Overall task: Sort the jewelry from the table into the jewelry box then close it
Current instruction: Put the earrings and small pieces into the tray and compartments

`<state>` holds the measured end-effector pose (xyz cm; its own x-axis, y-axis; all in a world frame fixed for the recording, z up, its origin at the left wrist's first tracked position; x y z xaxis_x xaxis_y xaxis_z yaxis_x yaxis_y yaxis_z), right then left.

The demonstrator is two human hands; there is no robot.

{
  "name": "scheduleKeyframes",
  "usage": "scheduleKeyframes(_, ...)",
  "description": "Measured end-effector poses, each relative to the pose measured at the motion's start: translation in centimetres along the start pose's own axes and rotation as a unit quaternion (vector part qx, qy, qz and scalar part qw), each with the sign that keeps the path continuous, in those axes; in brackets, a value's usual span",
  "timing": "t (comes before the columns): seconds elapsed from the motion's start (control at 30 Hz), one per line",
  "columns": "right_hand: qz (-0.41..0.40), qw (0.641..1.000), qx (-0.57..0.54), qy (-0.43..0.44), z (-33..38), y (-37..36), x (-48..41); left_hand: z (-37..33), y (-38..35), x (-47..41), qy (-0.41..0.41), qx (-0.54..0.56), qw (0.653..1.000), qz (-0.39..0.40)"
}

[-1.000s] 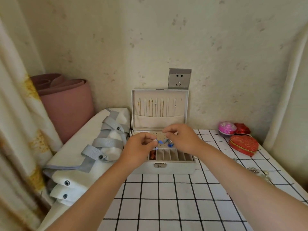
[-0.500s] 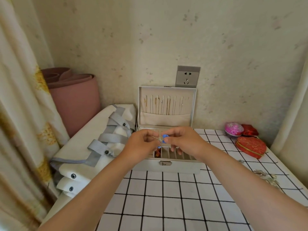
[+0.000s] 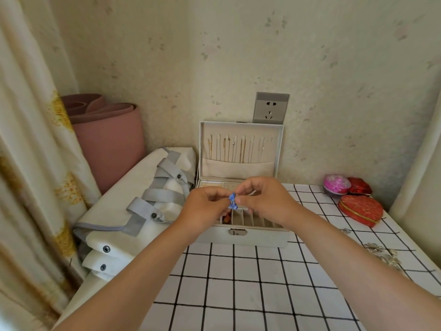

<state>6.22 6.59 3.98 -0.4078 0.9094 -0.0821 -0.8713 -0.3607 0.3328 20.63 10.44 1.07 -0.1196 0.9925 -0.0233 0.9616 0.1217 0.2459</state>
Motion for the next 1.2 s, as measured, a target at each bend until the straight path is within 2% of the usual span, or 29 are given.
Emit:
scheduleKeyframes(0.1,-0.007,1.0,0.019,0.003,-0.2,0.4,-0.3,0.1,-0.3,0.0,0.019,0.032,0.999,0.009)
scheduleKeyframes(0.43,0.04,0.991,0.126,-0.001,-0.9,0.1,-0.6,0.1,-0.3,0.3,-0.026,-0.011,0.999,-0.02)
scheduleKeyframes(0.63,0.079,0.982,0.169,0.03,-0.6,-0.2,-0.3,-0.4,-0.7,0.1,-0.067,-0.158,0.985,0.005)
scheduleKeyframes(0.9,0.099,0.953,0.279,0.06,-1.7,-0.6,-0.7,-0.2,-1.5,0.3,-0.128,-0.339,0.931,0.05)
scheduleKeyframes(1.03,0.086,0.93,0.341,0.107,-0.9,-1.4,-0.4,-0.5,-1.3,0.5,-0.157,-0.382,0.91,0.032)
scheduleKeyframes(1.2,0.103,0.92,0.361,0.112,-0.9,-2.3,0.1,-0.4,-1.0,0.6,-0.17,-0.413,0.894,0.022)
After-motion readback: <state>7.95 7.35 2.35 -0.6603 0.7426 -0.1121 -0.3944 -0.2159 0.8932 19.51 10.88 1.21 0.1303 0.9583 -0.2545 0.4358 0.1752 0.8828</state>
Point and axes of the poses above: each hand's wrist, its own x-axis away from the middle knuckle, its own y-axis out of the back of the hand, z = x × y, the point moved 9 cm from there along -x, towards the middle knuckle, and after that the axes turned 8 degrees about -x, right-handed, at the moved point
